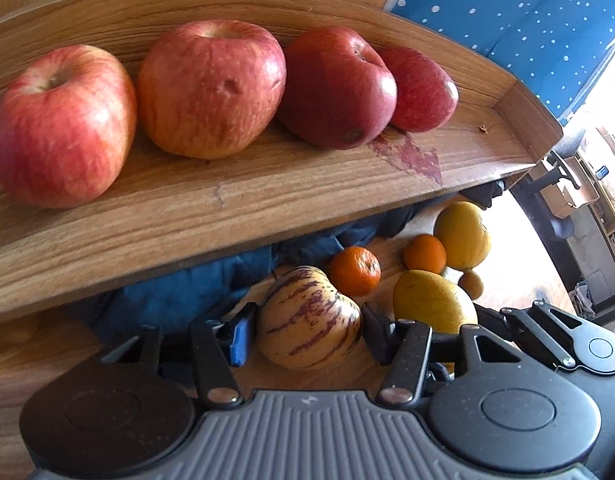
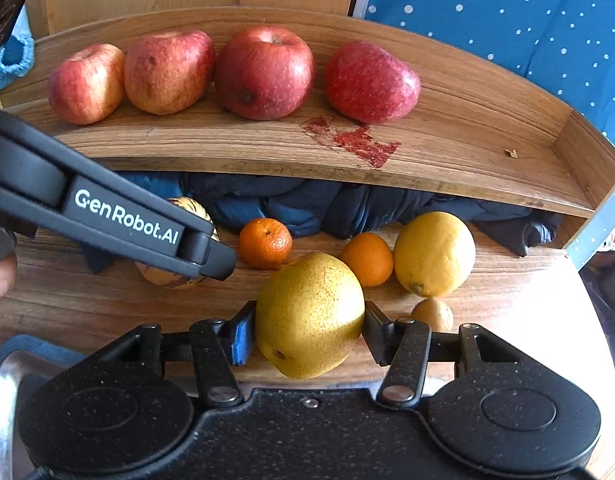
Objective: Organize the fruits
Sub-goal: 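Grasp another striped pepino with the left tool while the right tool grasps another yellow pear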
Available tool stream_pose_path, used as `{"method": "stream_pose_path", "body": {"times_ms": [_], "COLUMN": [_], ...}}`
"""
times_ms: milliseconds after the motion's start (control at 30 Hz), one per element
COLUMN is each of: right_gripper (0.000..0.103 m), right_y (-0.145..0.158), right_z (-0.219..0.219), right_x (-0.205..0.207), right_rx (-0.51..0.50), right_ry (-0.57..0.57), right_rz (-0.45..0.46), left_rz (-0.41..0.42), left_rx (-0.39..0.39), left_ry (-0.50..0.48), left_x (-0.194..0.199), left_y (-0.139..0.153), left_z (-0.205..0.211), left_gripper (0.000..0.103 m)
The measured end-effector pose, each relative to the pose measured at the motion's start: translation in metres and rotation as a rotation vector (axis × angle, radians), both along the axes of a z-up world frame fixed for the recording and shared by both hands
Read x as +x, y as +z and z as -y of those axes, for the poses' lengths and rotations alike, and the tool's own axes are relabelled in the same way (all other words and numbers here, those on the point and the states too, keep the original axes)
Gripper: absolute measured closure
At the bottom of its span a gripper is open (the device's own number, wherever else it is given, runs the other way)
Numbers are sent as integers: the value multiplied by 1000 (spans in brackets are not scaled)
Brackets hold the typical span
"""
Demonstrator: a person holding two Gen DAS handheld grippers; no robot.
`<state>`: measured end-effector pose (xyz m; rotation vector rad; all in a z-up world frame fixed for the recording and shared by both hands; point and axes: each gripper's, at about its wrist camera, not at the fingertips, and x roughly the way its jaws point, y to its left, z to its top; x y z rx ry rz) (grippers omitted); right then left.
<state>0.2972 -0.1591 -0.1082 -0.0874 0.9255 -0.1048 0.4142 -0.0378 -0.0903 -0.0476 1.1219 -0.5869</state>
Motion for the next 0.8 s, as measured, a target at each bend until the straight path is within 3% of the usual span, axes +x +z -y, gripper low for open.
{"method": "stream_pose_path", "body": {"times_ms": [333,800], "right_gripper": [47,47], "right_y": [27,50], "right_z": [8,4], "right_x": [-57,-141], "right_rx": [91,189], "right_ry": [43,140], "right_rz": [84,129], "left_rz": [-2,-16], "left_rx": [9,57], "left_ry": [-20,57], "left_x": [-41,-115], "left_y": [16,31], "left_z": [-13,-46], "left_gripper": [44,44]}}
